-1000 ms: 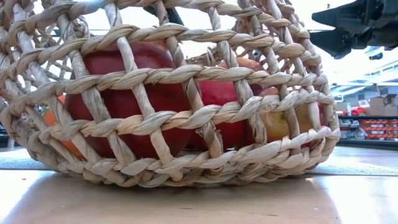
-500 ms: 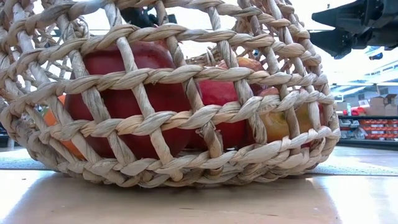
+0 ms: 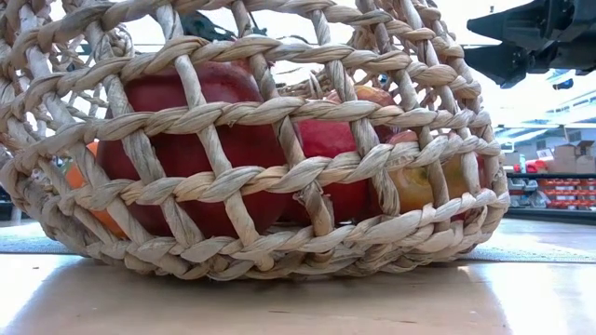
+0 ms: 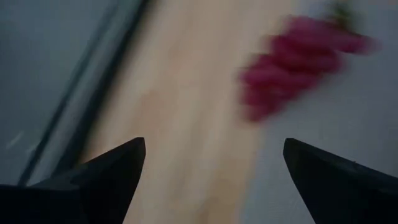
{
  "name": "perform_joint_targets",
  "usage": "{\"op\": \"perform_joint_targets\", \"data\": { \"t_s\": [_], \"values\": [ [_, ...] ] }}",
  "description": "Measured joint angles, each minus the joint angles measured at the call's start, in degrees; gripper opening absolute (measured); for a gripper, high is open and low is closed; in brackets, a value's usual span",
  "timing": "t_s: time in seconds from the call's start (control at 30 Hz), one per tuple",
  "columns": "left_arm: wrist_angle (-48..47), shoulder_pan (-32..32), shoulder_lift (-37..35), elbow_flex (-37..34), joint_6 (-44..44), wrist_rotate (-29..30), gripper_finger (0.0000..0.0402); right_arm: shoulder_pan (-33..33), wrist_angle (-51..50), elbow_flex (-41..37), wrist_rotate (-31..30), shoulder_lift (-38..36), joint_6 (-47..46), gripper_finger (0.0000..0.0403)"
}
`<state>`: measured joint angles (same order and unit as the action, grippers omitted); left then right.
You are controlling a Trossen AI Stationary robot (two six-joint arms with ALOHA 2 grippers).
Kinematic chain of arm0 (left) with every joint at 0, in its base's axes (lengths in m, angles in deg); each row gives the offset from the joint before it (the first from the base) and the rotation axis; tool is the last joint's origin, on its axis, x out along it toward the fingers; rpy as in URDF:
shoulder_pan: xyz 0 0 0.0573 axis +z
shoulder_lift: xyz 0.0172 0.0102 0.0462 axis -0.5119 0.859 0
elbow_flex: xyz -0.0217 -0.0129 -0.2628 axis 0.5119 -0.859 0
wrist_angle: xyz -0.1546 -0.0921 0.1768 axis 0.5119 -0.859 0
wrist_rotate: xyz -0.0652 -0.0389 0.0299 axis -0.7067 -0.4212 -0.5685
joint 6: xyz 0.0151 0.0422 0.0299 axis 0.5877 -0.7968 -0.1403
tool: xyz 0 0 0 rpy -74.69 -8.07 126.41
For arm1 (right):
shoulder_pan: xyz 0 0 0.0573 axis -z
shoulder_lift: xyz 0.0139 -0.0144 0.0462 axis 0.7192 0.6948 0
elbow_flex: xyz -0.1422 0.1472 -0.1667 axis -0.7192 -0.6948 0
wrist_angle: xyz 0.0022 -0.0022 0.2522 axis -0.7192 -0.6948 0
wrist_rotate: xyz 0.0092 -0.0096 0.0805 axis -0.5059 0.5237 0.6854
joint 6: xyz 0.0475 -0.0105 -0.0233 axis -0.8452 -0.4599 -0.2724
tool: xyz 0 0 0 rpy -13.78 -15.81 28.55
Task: Build produce basket
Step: Put the pink grapes into the brown basket
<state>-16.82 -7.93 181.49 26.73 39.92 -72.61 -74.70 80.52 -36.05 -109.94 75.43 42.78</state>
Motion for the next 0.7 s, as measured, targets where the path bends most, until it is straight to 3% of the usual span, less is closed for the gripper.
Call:
{"op": "perform_joint_targets", "data": {
  "t_s": [0.2, 0.37, 0.53, 0.7],
  "values": [
    [7.34, -2.57, 5.21, 0.0, -8.14, -13.74, 0.0389, 0.0, 0.02, -0.01, 0.0, -0.02, 0.0, 0.0362],
    [16.21, -2.71, 6.25, 0.02, -8.27, -21.15, 0.0389, -0.01, 0.01, 0.0, 0.01, 0.0, 0.0, 0.0362],
    [19.28, -2.35, 6.66, 0.07, -9.59, -22.85, 0.0389, 0.0, 0.03, -0.01, 0.0, -0.02, 0.0, 0.0362],
    [24.41, -1.03, 9.21, 0.07, -7.34, -18.96, 0.0389, 0.0, 0.0, 0.01, 0.0, 0.0, 0.0, 0.0362]
  ]
}}
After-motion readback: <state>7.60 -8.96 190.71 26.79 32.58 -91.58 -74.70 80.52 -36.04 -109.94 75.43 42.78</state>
